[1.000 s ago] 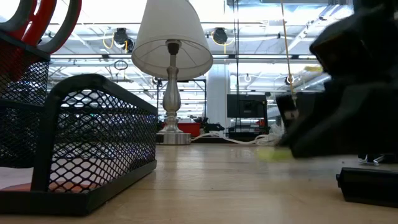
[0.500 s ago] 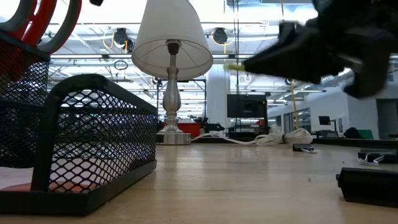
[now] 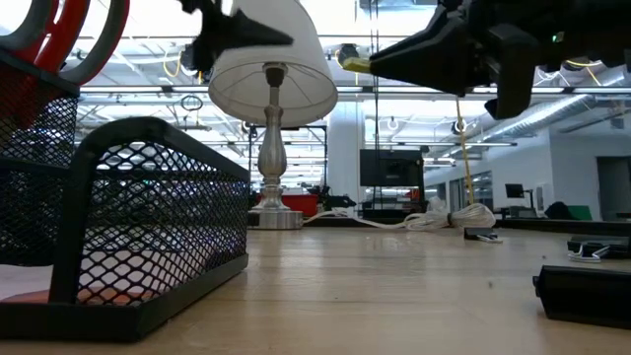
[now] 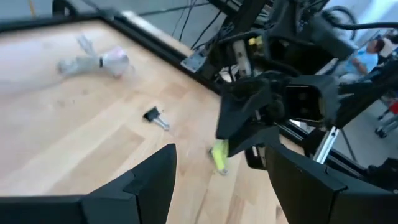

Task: Pick and place office supplies into organizer
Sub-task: Put the light green eraser into the black desk organizer

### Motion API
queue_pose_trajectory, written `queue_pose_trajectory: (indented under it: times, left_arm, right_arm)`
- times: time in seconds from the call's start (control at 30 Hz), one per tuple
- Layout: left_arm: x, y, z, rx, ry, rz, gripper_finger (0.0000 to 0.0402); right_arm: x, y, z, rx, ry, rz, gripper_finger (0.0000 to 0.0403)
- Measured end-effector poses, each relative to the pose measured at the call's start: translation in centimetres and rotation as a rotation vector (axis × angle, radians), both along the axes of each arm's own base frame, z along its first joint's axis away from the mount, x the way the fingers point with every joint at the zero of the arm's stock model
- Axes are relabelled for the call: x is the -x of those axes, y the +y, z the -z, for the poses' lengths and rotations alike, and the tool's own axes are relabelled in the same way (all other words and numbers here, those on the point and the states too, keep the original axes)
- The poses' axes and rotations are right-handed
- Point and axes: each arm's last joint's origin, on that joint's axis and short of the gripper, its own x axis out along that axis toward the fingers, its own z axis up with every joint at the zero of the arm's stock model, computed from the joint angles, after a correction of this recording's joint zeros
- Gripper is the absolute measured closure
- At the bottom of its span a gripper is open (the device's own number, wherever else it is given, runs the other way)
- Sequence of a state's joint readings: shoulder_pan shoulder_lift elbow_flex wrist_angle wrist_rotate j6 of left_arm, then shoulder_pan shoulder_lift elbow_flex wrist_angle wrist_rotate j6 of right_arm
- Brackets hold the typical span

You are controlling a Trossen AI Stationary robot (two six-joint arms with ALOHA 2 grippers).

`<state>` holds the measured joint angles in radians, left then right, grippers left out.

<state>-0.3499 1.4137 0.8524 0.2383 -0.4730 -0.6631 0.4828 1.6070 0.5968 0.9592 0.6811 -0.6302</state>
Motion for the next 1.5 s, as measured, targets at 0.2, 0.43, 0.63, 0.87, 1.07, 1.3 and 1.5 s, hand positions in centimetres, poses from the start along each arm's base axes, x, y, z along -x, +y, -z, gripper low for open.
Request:
queue_pose_trajectory:
  times: [0.2, 0.43, 0.63, 0.87, 1.07, 1.3, 1.5]
  left_arm:
    - [-1.7, 0.3, 1.8, 0.049, 0.000, 0.003, 0.0153]
    - [-3.3, 0.2, 3.2, 0.098, -0.050, 0.048, 0.0153]
    - [-3.7, 0.0, 3.7, 0.132, -0.061, 0.073, 0.0153]
    - [-3.7, 0.0, 3.7, 0.132, -0.063, 0.073, 0.0153]
    - [-3.8, 0.2, 3.7, 0.125, -0.061, 0.064, 0.0153]
    - [-4.4, 0.0, 5.0, 0.125, -0.052, 0.054, 0.0154]
    - [-5.1, 0.2, 5.8, 0.125, -0.073, 0.045, 0.0154]
  right_arm:
    - [0.0, 0.0, -0.1, 0.011, -0.004, 0.001, 0.0342]
    - [-0.1, -0.1, -0.1, 0.024, -0.003, 0.003, 0.0337]
    - [-0.2, -0.5, -0.1, 0.008, -0.006, 0.019, 0.0342]
    - [-0.2, -0.5, -0.1, 0.006, -0.006, 0.017, 0.0340]
    - [-0.3, -0.5, -0.4, -0.005, -0.031, 0.012, 0.0340]
    - [-0.3, -0.5, -0.6, -0.014, -0.050, -0.015, 0.0340]
    - [-0.5, -0.7, -0.6, -0.034, -0.053, -0.022, 0.0340]
